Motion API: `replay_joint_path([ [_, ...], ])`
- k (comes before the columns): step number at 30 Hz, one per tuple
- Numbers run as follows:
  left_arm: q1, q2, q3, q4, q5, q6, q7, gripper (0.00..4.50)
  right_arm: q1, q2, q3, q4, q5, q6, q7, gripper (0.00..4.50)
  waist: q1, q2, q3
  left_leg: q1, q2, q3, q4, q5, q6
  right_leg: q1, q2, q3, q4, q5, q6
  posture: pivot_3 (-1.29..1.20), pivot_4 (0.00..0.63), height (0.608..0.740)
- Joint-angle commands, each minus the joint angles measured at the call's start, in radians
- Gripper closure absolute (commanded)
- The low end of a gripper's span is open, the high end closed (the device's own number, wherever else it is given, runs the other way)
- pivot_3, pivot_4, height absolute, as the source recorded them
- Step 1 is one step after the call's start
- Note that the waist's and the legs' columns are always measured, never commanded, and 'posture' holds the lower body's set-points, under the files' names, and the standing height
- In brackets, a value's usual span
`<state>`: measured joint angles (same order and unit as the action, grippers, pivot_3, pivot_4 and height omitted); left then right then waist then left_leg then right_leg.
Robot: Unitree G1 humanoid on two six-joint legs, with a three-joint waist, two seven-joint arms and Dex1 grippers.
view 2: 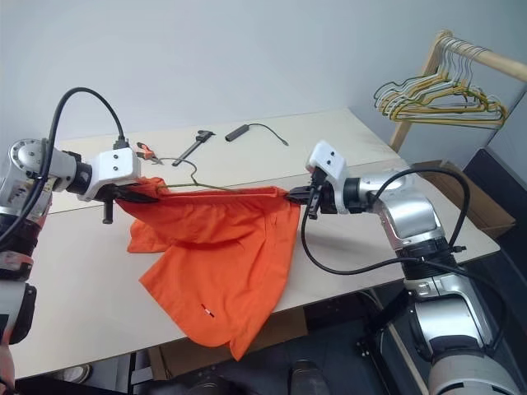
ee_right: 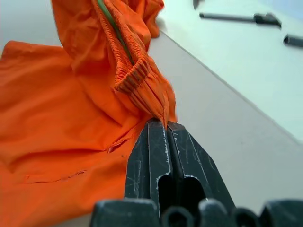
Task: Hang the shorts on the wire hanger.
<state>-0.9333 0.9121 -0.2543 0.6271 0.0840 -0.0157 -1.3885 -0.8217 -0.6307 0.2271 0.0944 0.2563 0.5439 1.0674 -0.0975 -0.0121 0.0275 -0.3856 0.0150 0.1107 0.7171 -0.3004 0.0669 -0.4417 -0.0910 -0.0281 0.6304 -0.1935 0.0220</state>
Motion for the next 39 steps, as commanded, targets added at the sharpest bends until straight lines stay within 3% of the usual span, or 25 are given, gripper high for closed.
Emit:
replay_joint_path([
  [1, -0.045, 0.008, 0.018, 0.018, 0.029, 0.012, 0.027, 4.5, -0.031, -0.041, 0.008, -0.086, -0.047, -0.042, 0.016, 4.48, 0.0, 0.0, 0.0, 0.0, 0.0, 0.0, 0.0, 0.0, 0.0, 0.0, 0.0, 0.0, 0.0, 0.0, 0.0, -0.1, 0.0, 0.74],
  [12, -0.022, -0.015, 0.074, -0.064, -0.065, 0.043, -0.028, 4.5, -0.09, 0.044, 0.068, -0.073, -0.138, 0.011, -0.081, 4.48, -0.001, 0.0, 0.0, -0.002, 0.0, 0.001, 0.003, 0.001, -0.002, -0.001, 0.0, 0.0, 0.0, 0.0, 0.0, -0.11, 0.0, 0.74],
  [20, 0.03, -0.018, 0.09, -0.115, -0.075, 0.073, -0.004, 4.5, -0.049, 0.055, 0.07, -0.12, -0.147, -0.096, -0.058, 4.48, 0.0, 0.0, 0.0, -0.002, 0.0, 0.001, 0.003, 0.001, -0.002, -0.001, 0.0, 0.0, 0.0, 0.0, 0.0, -0.11, 0.0, 0.74],
  [23, 0.04, -0.027, 0.107, -0.124, -0.094, 0.081, -0.007, 4.5, -0.035, 0.061, 0.082, -0.106, -0.175, -0.151, -0.062, 3.8, 0.0, 0.0, 0.0, -0.002, 0.0, 0.001, 0.004, 0.001, -0.002, -0.001, -0.001, 0.0, 0.0, 0.0, 0.001, -0.11, 0.0, 0.74],
  [28, 0.057, -0.024, 0.124, -0.152, -0.127, 0.096, -0.023, 4.5, -0.019, 0.071, 0.102, -0.039, -0.221, -0.228, -0.069, 2.13, -0.002, 0.0, 0.0, -0.002, 0.0, 0.001, 0.004, 0.001, -0.003, 0.0, 0.0, 0.001, 0.0, 0.0, 0.001, -0.11, 0.0, 0.74],
  [39, 0.072, -0.011, 0.126, -0.176, -0.136, 0.113, -0.014, 4.5, 0.01, 0.064, 0.048, 0.011, -0.189, -0.211, -0.037, 2.13, -0.002, 0.0, 0.0, -0.002, 0.0, 0.002, 0.004, 0.002, -0.004, 0.0, 0.0, 0.001, 0.0, 0.0, 0.001, -0.1, 0.0, 0.74],
])
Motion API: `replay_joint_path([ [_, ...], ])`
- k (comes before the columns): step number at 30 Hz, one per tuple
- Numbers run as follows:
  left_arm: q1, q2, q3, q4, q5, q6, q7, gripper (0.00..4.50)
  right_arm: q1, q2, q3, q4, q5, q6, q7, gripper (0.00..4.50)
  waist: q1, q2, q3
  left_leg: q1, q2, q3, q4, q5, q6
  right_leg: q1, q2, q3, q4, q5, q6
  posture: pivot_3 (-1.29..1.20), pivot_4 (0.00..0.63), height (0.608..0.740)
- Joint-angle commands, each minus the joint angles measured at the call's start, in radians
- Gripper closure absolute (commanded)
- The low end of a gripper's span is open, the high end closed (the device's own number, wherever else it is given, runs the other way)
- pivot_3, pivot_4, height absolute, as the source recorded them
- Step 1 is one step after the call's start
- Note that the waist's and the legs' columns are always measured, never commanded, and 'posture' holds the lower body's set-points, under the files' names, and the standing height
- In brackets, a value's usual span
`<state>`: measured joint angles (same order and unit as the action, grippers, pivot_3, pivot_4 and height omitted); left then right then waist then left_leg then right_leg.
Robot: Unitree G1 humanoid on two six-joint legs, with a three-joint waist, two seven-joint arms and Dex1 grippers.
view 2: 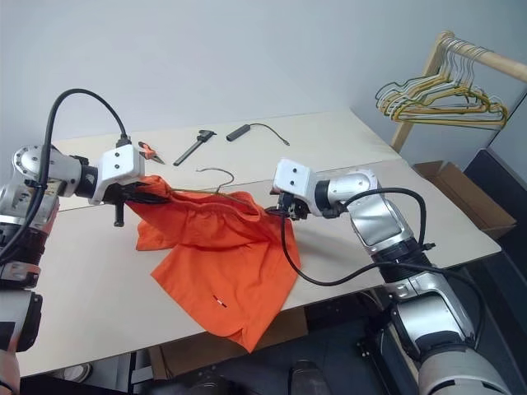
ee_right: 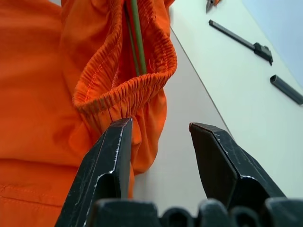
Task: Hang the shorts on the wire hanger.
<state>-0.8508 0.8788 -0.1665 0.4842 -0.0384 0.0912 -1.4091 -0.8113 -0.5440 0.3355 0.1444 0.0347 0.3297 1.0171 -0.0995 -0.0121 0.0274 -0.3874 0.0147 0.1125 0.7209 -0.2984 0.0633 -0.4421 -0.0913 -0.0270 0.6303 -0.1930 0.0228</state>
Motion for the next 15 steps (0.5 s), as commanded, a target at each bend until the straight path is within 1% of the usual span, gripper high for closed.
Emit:
replay_joint_path([
  [1, -0.01, 0.024, 0.038, -0.033, -0.013, 0.008, 0.008, 4.5, 0.007, -0.029, -0.071, -0.047, 0.041, 0.006, 0.018, 2.13, 0.001, 0.0, 0.0, 0.0, 0.0, 0.0, 0.0, 0.0, 0.0, 0.0, 0.0, 0.0, 0.0, 0.0, 0.0, -0.1, 0.0, 0.74],
  [3, -0.01, 0.027, 0.037, -0.026, -0.008, 0.004, 0.012, 4.5, 0.015, -0.037, -0.1, -0.054, 0.065, 0.04, 0.015, 2.13, 0.002, 0.0, 0.0, 0.0, 0.0, 0.0, 0.0, 0.0, 0.0, 0.0, 0.0, 0.0, 0.0, 0.0, 0.0, -0.1, 0.0, 0.74],
  [7, -0.008, 0.022, 0.047, -0.007, -0.026, 0.012, 0.014, 4.5, 0.034, -0.062, -0.143, -0.044, 0.068, 0.033, 0.009, 2.13, 0.002, 0.0, 0.0, 0.0, 0.0, 0.0, 0.0, 0.0, 0.0, 0.0, 0.0, 0.0, 0.0, 0.0, 0.0, -0.1, 0.0, 0.74],
  [10, -0.001, 0.018, 0.059, 0.015, -0.038, 0.008, 0.011, 4.5, 0.068, -0.106, -0.179, -0.057, 0.105, 0.028, 0.054, 2.13, 0.003, 0.0, 0.0, 0.0, 0.0, 0.0, 0.0, -0.001, 0.001, 0.0, 0.0, 0.0, 0.0, 0.0, 0.0, -0.11, 0.0, 0.74],
  [13, 0.01, 0.018, 0.074, 0.024, -0.053, -0.007, 0.001, 4.5, 0.116, -0.151, -0.17, -0.099, 0.127, -0.015, 0.138, 2.13, 0.003, 0.0, 0.0, 0.0, 0.0, 0.0, 0.0, -0.001, 0.002, 0.001, 0.0, 0.0, -0.001, 0.0, 0.0, -0.11, 0.0, 0.74],
  [15, 0.015, 0.016, 0.09, 0.03, -0.076, -0.015, -0.011, 4.5, 0.132, -0.15, -0.151, -0.116, 0.12, -0.032, 0.146, 2.13, 0.0, 0.0, 0.0, 0.001, 0.0, 0.0, 0.0, -0.001, 0.003, 0.001, 0.0, 0.0, -0.001, 0.0, 0.0, -0.11, 0.0, 0.74],
])
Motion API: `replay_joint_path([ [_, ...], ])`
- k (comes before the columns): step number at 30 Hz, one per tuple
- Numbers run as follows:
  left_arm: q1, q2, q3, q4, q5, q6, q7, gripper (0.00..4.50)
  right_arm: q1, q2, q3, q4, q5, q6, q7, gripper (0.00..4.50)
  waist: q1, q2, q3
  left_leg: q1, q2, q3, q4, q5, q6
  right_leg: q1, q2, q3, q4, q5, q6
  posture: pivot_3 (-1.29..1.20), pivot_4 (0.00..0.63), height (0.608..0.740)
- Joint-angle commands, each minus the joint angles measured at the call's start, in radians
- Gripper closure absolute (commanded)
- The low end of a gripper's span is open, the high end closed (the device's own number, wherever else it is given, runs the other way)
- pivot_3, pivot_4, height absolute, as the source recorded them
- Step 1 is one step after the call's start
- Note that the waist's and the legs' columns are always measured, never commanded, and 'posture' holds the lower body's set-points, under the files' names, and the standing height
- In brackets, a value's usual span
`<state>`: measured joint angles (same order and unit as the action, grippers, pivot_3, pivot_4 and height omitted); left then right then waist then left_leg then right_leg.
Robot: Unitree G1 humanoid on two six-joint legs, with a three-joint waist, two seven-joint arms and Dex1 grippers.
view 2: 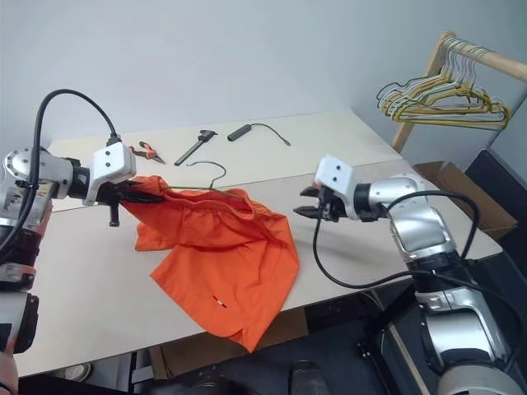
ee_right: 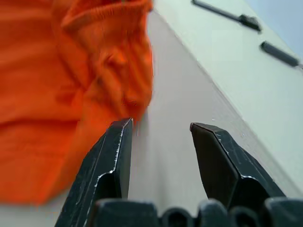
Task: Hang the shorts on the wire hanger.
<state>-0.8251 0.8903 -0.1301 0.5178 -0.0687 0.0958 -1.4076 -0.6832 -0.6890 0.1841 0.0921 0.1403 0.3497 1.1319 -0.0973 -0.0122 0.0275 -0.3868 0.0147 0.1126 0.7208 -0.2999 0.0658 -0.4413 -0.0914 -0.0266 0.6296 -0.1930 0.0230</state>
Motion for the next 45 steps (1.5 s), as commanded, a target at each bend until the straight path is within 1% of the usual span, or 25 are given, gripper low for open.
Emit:
replay_joint_path([
  [1, -0.008, 0.004, 0.062, 0.001, -0.059, -0.024, -0.02, 4.5, 0.006, 0.006, 0.01, -0.069, 0.01, -0.054, 0.029, 2.13, -0.004, 0.0, 0.0, 0.0, 0.0, 0.0, 0.0, 0.0, 0.0, 0.0, 0.0, 0.0, 0.0, 0.0, 0.0, -0.11, 0.0, 0.74],
  [5, 0.004, -0.005, 0.099, 0.014, -0.121, -0.022, -0.06, 4.5, -0.009, 0.051, 0.033, -0.061, -0.011, -0.06, -0.001, 2.13, -0.01, 0.0, 0.0, 0.002, 0.0, 0.0, 0.0, -0.001, 0.002, 0.0, 0.001, 0.002, 0.001, 0.0, 0.0, -0.11, 0.0, 0.74],
  [8, 0.032, 0.0, 0.108, 0.023, -0.131, -0.033, -0.072, 4.5, -0.014, 0.068, 0.041, -0.07, -0.018, -0.079, -0.005, 1.53, -0.007, 0.0, 0.0, 0.003, 0.0, 0.0, 0.0, -0.001, 0.001, 0.001, 0.001, 0.001, 0.002, 0.0, 0.0, -0.1, 0.0, 0.74],
  [12, 0.053, 0.001, 0.122, 0.019, -0.145, -0.023, -0.079, 4.5, -0.014, 0.075, 0.054, -0.068, -0.038, -0.103, -0.008, 0.19, -0.002, 0.0, 0.0, 0.003, 0.0, 0.001, 0.0, -0.001, 0.001, 0.001, 0.001, 0.001, 0.002, 0.0, 0.0, -0.1, 0.0, 0.74],
  [13, 0.057, 0.001, 0.125, 0.019, -0.147, -0.025, -0.08, 4.5, -0.015, 0.079, 0.059, -0.059, -0.048, -0.107, -0.016, 0.04, -0.002, 0.0, 0.0, 0.002, 0.0, 0.001, 0.0, 0.0, 0.0, 0.001, 0.001, 0.001, 0.002, 0.0, 0.0, -0.1, 0.0, 0.74],
  [21, 0.066, -0.003, 0.146, 0.021, -0.178, -0.012, -0.109, 4.5, -0.016, 0.116, 0.079, -0.062, -0.056, -0.112, -0.019, 0.04, 0.0, 0.0, 0.0, 0.002, 0.0, 0.001, 0.001, 0.0, -0.001, 0.001, 0.0, 0.001, 0.001, 0.0, 0.0, -0.11, 0.0, 0.74],
  [24, 0.072, -0.002, 0.15, 0.012, -0.199, -0.01, -0.137, 4.5, -0.044, 0.146, 0.086, -0.023, -0.077, -0.097, -0.052, 0.04, -0.001, 0.0, 0.0, 0.002, 0.0, 0.001, 0.001, 0.0, -0.001, 0.001, 0.0, 0.001, 0.001, 0.0, 0.0, -0.11, 0.0, 0.74],
  [27, 0.079, -0.003, 0.15, 0.002, -0.208, -0.013, -0.152, 4.5, -0.086, 0.174, 0.066, 0.023, -0.057, -0.059, -0.056, 0.04, -0.004, 0.0, 0.0, 0.003, 0.0, 0.001, 0.0, 0.0, -0.001, 0.001, 0.001, 0.002, 0.002, 0.0, 0.0, -0.11, 0.0, 0.74],
  [29, 0.081, -0.008, 0.156, -0.003, -0.22, -0.01, -0.16, 4.5, -0.112, 0.185, 0.046, 0.046, -0.016, -0.024, -0.031, 0.04, -0.004, 0.0, 0.0, 0.003, 0.0, 0.001, 0.0, 0.001, -0.001, 0.001, 0.001, 0.002, 0.002, 0.0, 0.0, -0.11, 0.0, 0.74],
  [32, 0.09, -0.01, 0.158, -0.02, -0.234, -0.021, -0.175, 4.5, -0.163, 0.189, 0.02, 0.082, 0.068, 0.1, 0.044, 0.04, -0.003, 0.0, 0.0, 0.002, 0.0, 0.001, 0.0, 0.002, -0.003, 0.001, 0.0, 0.001, 0.002, 0.0, 0.0, -0.11, 0.0, 0.74],
  [35, 0.092, -0.019, 0.174, -0.03, -0.262, -0.016, -0.188, 4.5, -0.205, 0.179, 0.03, 0.128, 0.113, 0.2, 0.107, 0.04, -0.003, 0.0, 0.0, 0.002, 0.0, 0.001, 0.001, 0.001, -0.002, 0.001, 0.0, 0.001, 0.001, 0.0, 0.0, -0.11, 0.0, 0.74],
  [40, 0.102, -0.01, 0.162, -0.041, -0.256, -0.029, -0.206, 4.5, -0.223, 0.187, 0.039, 0.169, 0.125, 0.218, 0.141, 0.04, -0.004, 0.0, 0.0, 0.002, 0.0, 0.001, 0.001, 0.001, -0.001, 0.001, 0.0, 0.001, 0.001, 0.001, 0.001, -0.11, 0.0, 0.74],
  [43, 0.108, -0.013, 0.164, -0.051, -0.266, -0.019, -0.207, 4.5, -0.234, 0.198, 0.037, 0.177, 0.138, 0.238, 0.143, 0.57, -0.004, 0.0, 0.0, 0.002, 0.0, 0.001, 0.001, 0.001, -0.001, 0.001, 0.0, 0.001, 0.001, 0.001, 0.001, -0.11, 0.0, 0.74],
  [45, 0.111, -0.008, 0.153, -0.05, -0.244, -0.019, -0.2, 4.5, -0.237, 0.209, 0.026, 0.179, 0.15, 0.254, 0.129, 1.23, -0.004, 0.0, 0.0, 0.002, 0.0, 0.001, 0.001, 0.001, -0.002, 0.001, 0.0, 0.001, 0.001, 0.001, 0.001, -0.11, 0.0, 0.74],
])
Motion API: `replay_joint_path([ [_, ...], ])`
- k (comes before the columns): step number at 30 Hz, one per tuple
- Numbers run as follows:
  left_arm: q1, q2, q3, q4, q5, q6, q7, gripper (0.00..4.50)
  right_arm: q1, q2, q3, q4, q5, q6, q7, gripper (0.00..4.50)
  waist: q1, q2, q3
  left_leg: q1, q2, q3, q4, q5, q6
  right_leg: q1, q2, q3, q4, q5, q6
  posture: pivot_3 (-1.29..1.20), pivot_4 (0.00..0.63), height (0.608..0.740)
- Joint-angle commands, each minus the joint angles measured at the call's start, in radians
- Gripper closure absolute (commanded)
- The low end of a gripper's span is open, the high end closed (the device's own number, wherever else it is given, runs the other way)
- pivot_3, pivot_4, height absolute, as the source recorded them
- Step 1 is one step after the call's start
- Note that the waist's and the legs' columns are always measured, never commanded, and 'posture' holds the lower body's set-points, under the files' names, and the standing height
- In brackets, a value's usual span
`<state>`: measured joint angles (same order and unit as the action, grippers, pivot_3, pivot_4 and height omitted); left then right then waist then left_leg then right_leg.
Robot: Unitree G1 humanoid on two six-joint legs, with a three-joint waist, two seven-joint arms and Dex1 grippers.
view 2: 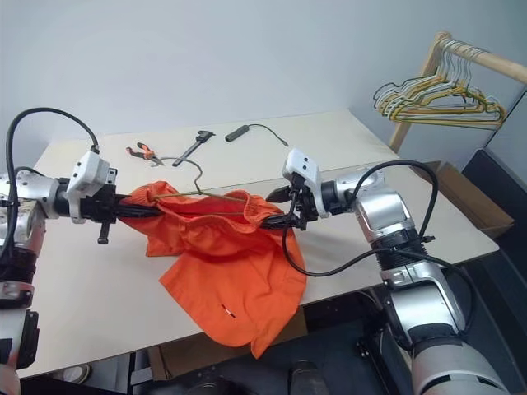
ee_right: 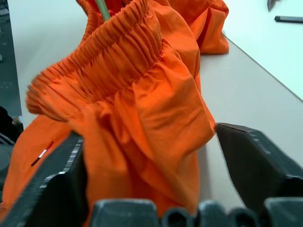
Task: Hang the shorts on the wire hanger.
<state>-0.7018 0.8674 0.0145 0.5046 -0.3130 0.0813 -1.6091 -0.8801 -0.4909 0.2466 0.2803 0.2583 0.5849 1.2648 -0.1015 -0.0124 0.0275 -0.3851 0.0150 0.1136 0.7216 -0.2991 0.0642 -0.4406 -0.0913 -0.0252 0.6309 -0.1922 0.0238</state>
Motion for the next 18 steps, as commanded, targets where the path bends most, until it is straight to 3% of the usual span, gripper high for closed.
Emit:
replay_joint_path([
  [1, -0.009, 0.017, 0.001, -0.034, 0.014, -0.014, 0.004, 4.5, -0.041, 0.015, -0.042, -0.01, 0.034, 0.02, -0.012, 1.54, 0.0, 0.0, 0.0, 0.0, 0.0, 0.0, 0.0, 0.0, 0.0, 0.0, 0.0, 0.0, 0.0, 0.0, 0.0, -0.11, 0.0, 0.74],
  [8, -0.009, 0.0, 0.011, -0.027, 0.001, -0.018, 0.002, 4.5, -0.027, 0.007, -0.035, -0.027, 0.025, 0.009, -0.004, 4.03, 0.001, 0.0, 0.0, 0.0, 0.0, 0.0, 0.0, 0.0, 0.0, 0.0, 0.0, 0.0, 0.0, 0.0, 0.0, -0.11, 0.0, 0.74],
  [10, -0.009, -0.005, 0.014, -0.02, 0.003, -0.028, 0.011, 4.5, -0.019, 0.008, -0.036, -0.034, 0.022, 0.008, -0.008, 4.48, 0.001, 0.0, 0.0, 0.0, 0.0, 0.0, 0.0, 0.0, 0.0, 0.0, 0.0, 0.0, 0.0, 0.0, 0.0, -0.11, 0.0, 0.74],
  [16, -0.009, -0.031, 0.04, -0.003, -0.012, -0.047, 0.041, 4.5, 0.006, 0.014, -0.043, -0.061, 0.017, 0.007, -0.034, 4.48, 0.001, 0.0, 0.0, 0.0, 0.0, 0.0, 0.0, 0.0, 0.0, 0.0, 0.0, 0.0, 0.0, 0.0, 0.0, -0.12, 0.0, 0.74],
  [18, -0.022, -0.046, 0.053, 0.017, -0.019, -0.031, 0.069, 3.92, 0.016, 0.016, -0.05, -0.075, 0.022, 0.014, -0.045, 4.5, 0.001, 0.0, 0.0, 0.0, 0.0, 0.0, 0.0, 0.0, 0.0, 0.0, 0.0, 0.0, 0.0, 0.0, 0.0, -0.12, 0.0, 0.74],
])
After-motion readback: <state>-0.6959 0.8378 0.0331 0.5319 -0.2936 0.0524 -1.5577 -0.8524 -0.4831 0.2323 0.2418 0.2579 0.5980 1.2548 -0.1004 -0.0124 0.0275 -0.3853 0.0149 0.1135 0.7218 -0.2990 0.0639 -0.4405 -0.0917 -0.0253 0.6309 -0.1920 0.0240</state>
